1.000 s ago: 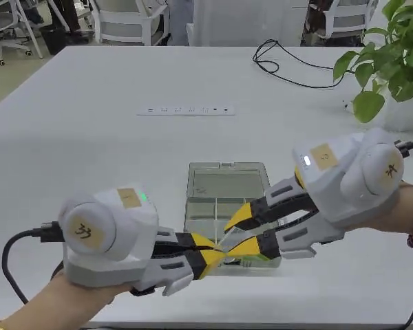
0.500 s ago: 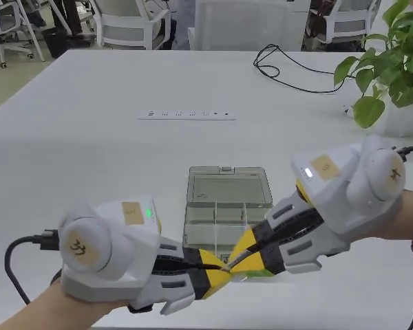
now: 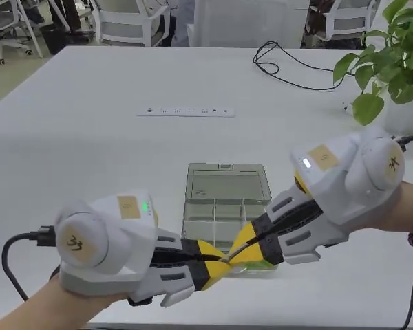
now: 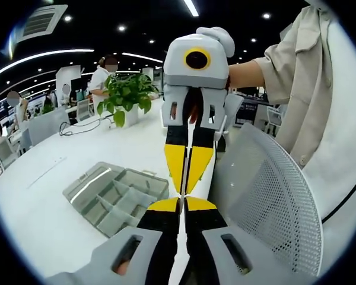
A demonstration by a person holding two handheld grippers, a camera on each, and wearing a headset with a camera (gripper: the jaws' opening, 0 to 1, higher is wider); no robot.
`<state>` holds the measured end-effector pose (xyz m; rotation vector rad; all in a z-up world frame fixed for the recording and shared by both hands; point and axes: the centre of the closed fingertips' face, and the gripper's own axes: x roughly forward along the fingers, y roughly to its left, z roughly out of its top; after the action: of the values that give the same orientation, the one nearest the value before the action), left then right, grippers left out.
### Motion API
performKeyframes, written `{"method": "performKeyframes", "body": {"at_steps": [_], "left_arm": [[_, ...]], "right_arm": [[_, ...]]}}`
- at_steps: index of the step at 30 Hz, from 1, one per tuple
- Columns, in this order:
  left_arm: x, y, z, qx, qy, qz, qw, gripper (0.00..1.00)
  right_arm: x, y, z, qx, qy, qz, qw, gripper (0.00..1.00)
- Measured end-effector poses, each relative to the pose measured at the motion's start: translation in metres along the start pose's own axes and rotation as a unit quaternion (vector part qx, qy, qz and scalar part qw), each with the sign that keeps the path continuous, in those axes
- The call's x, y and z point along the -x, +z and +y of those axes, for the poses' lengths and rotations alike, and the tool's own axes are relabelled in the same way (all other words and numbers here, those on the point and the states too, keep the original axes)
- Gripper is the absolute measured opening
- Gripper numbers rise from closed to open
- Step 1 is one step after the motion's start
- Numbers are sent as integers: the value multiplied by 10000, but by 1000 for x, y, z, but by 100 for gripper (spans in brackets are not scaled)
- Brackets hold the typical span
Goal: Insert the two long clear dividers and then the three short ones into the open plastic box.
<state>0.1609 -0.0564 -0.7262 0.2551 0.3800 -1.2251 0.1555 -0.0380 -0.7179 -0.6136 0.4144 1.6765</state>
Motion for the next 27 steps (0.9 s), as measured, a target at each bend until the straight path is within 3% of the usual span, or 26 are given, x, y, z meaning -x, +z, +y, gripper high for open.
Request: {"method": "performKeyframes", "body": {"at_steps": [8, 15, 27], "left_arm": [[2, 4, 8, 209, 296, -257, 9990, 1], [5, 4, 14, 420, 546, -414, 9968, 13], [14, 2, 27, 663, 964, -601, 9913, 32]], "right_arm": [[4, -1, -7, 41, -106, 204, 9997, 2], [13, -9, -20, 112, -250, 647, 9975, 2], [27, -35, -58, -216, -597, 1716, 9831, 2]]}}
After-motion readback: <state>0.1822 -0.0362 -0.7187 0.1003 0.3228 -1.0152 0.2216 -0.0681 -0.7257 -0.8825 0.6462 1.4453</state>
